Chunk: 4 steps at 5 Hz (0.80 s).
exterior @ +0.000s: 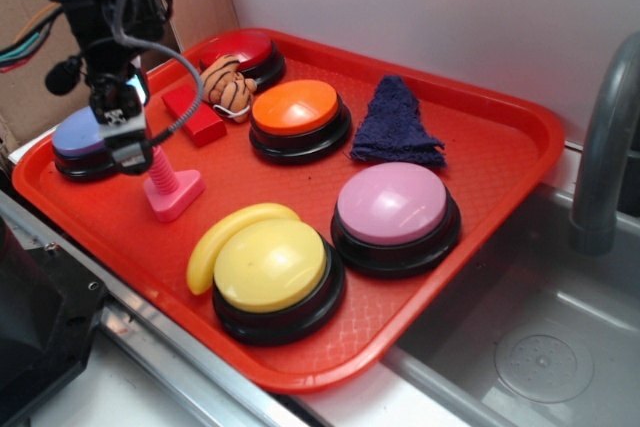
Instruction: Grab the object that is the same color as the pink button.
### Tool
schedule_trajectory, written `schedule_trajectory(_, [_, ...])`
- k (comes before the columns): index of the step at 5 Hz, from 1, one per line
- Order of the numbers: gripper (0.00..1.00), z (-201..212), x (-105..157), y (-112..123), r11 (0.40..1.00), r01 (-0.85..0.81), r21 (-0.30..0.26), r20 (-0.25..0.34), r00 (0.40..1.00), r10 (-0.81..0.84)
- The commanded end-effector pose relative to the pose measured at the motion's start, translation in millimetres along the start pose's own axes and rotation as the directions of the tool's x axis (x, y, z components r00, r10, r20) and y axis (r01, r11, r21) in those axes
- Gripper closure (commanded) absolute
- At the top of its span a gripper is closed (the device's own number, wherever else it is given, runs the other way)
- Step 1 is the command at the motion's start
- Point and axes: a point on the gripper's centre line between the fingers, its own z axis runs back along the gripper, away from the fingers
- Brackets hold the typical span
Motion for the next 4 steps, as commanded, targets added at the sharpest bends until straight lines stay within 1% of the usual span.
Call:
schedule_trajectory(1, [0.00, -24, 6, 3, 1.000, 0.007, -0.014, -0.004, 1.000, -0.007])
schedule_trajectory(2, [0.00, -35, 5, 5, 1.000, -0.002, -0.018, -0.037, 0.999, 0.002])
schedule_trajectory(3, [1.00, -38, 2, 8, 1.000, 0.011, -0.023, -0.029, 1.000, -0.011])
schedule_trajectory(4, [1.00, -40, 2, 9, 1.000, 0.009, -0.015, -0.038, 0.999, -0.009])
